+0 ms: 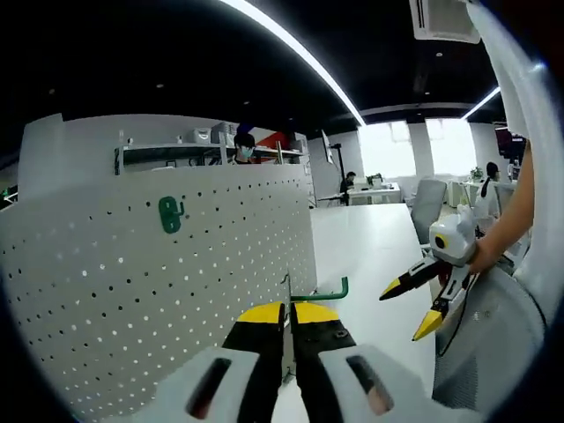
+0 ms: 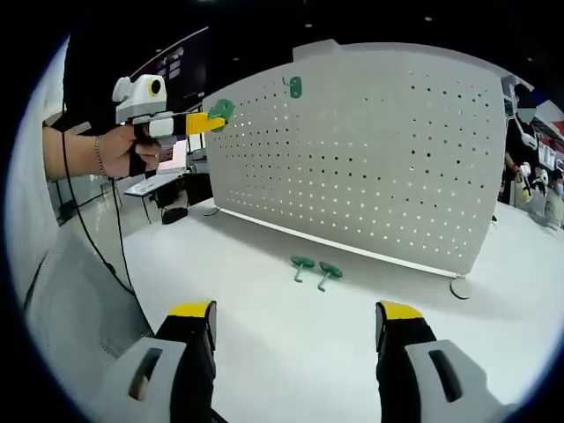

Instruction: Insert the hook assembly into the mounting plate slot until the hook locks in place.

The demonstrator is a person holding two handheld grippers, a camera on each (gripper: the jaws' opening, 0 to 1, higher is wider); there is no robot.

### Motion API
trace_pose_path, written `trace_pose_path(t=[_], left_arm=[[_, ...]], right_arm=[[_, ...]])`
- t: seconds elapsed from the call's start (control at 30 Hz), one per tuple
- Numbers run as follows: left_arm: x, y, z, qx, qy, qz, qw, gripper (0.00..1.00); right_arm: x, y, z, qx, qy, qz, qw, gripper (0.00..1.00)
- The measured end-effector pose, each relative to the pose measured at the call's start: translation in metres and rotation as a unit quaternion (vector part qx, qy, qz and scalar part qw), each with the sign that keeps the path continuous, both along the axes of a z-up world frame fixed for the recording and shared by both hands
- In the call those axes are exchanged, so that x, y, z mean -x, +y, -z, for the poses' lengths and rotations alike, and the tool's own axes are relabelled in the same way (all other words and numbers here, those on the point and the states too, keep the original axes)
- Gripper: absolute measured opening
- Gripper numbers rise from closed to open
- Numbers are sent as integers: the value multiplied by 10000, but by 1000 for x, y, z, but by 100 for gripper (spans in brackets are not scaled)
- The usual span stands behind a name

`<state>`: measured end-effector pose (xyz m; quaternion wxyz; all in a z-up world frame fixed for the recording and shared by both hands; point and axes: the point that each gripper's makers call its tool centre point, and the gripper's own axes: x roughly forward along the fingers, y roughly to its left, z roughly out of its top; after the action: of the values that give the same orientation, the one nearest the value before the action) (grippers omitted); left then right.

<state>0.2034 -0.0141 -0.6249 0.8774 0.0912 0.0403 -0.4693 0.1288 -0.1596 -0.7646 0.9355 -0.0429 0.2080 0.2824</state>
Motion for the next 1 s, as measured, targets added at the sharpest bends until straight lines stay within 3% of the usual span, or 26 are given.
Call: trace_pose_path(t=[0.27,0.47,0.63,1.0], left_arm=[[0,2,1,39,26,-73,10000,2],[2,2,5,36,61,-86,9999,2],[3,2,5,43,70,-108,9999,2],[3,5,0,164,95,-160,9997,2]], right_arm=[[0,2,-5,9,-102,-45,9999,71],[-3,9,-42,-360,-852,-153,9956,69],[0,24,-76,-819,-1384,-358,9863,69],[-1,44,-101,-1197,-1621,-471,9784,67]])
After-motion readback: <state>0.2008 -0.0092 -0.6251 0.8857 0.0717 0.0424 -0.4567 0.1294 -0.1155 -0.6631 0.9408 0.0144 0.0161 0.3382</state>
